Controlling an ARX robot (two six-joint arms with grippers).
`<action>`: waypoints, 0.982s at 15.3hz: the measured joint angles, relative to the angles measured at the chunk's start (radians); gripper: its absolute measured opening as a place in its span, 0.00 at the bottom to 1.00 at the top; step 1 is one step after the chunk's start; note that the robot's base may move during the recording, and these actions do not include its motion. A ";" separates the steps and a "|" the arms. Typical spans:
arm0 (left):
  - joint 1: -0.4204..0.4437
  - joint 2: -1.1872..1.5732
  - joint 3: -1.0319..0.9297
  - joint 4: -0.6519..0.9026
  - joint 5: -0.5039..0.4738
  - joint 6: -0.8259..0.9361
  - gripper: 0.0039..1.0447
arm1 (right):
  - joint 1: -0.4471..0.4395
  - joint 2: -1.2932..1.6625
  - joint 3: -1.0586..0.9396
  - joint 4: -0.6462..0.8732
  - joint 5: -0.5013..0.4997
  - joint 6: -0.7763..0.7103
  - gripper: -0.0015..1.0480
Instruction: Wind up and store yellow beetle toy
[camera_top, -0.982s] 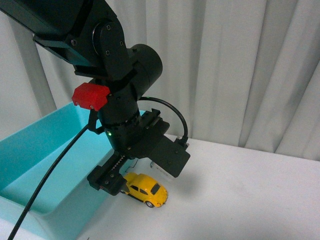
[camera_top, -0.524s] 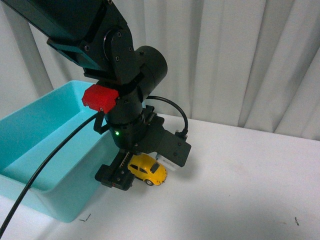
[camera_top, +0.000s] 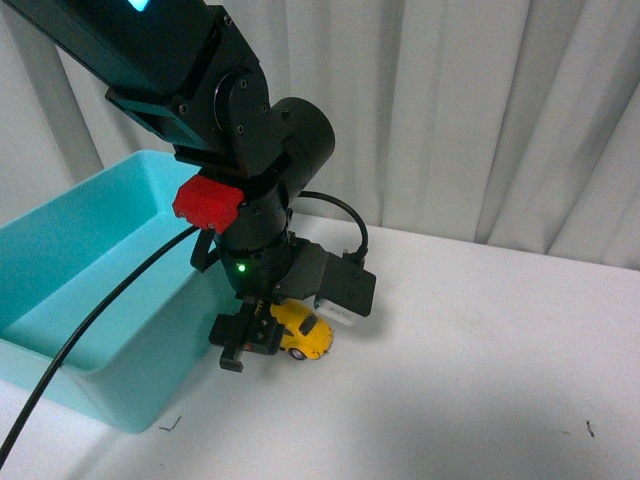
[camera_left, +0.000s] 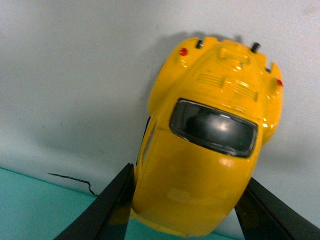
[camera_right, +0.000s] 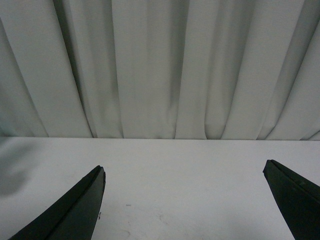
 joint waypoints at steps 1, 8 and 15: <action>0.000 0.000 0.000 0.003 -0.008 -0.011 0.48 | 0.000 0.000 0.000 0.000 0.000 0.000 0.94; -0.030 -0.035 0.013 -0.119 0.171 0.110 0.38 | 0.000 0.000 0.000 0.000 0.000 0.000 0.94; 0.173 -0.359 0.090 -0.063 0.748 -0.316 0.38 | 0.000 0.000 0.000 0.000 0.000 0.000 0.94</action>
